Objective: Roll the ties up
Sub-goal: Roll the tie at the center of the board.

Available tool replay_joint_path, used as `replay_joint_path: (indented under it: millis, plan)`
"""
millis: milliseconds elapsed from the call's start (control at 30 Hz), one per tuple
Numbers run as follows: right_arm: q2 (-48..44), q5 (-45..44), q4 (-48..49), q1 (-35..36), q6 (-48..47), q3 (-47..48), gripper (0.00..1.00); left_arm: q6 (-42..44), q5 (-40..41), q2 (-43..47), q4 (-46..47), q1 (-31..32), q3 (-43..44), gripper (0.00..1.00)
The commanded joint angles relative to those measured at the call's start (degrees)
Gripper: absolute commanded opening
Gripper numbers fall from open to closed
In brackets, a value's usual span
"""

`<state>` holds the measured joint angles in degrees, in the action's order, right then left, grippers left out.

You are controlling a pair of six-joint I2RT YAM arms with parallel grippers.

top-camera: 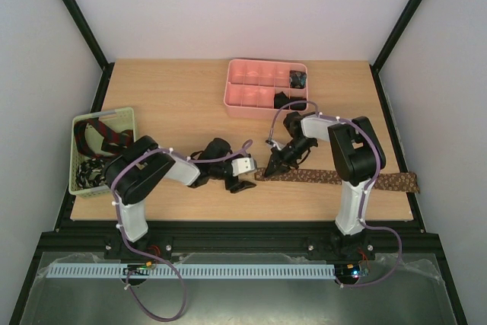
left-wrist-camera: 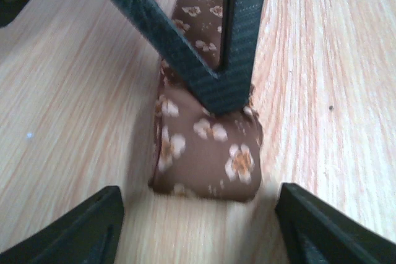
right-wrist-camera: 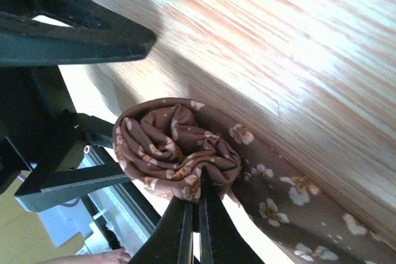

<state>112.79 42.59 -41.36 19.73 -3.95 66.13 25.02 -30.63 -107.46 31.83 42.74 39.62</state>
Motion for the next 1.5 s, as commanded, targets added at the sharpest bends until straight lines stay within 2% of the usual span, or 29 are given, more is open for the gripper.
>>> replay_joint_path:
  millis: [0,100,200,300,533,633,767,867,933,1033,1133,1333,1467]
  plan:
    - [1.74,0.09,-0.70,-1.24,-1.84,-2.56,0.01,1.42,-3.85,0.07,-0.63,-0.36,-1.50,0.78]
    - [1.99,1.08,-0.61,-2.00,-1.91,-2.52,0.01,1.41,-3.01,-3.91,-0.68,0.20,1.52,0.81]
    - [1.58,3.81,-1.19,-2.05,-1.68,-1.41,0.01,0.72,-2.73,-7.53,-0.44,0.74,4.93,0.90]
    - [1.06,5.86,-1.11,-2.05,-1.02,-0.92,0.01,1.66,-2.75,-10.09,-1.15,1.61,7.26,0.91]
    - [0.09,7.88,-0.84,-2.06,-0.24,-0.62,0.01,5.17,-2.64,-13.35,-6.52,2.70,8.76,0.72]
    - [-0.26,8.01,-1.54,-2.08,-0.64,-0.48,0.01,6.73,-1.50,-12.99,-8.31,2.65,7.47,0.54]
    - [-0.47,7.79,-2.06,-3.19,-1.14,-0.85,0.01,8.27,-1.53,-11.49,-9.98,1.88,5.31,0.39]
    - [-0.24,7.20,-2.36,-3.82,-1.41,-1.10,0.01,8.92,-1.94,-10.86,-10.62,1.48,4.41,0.34]
    - [0.07,5.68,-1.57,-3.89,-0.94,-2.05,0.01,8.62,-2.60,-10.47,-10.03,1.26,4.00,0.38]
    - [1.58,2.89,0.34,-3.85,-0.58,-4.23,0.01,6.26,-4.23,-9.90,-7.82,0.71,3.51,0.56]
    - [3.99,1.10,1.37,-3.89,-0.70,-5.38,0.01,3.05,-5.55,-9.52,-4.89,-0.28,3.34,0.67]
    - [5.83,-3.17,3.17,-3.90,-0.65,-6.44,0.01,-1.85,-8.18,-6.81,3.81,-2.04,0.32,0.74]
    - [7.06,-3.86,3.58,-3.87,-0.23,-5.79,0.01,-3.44,-8.54,-6.94,9.67,-1.69,-1.41,0.73]
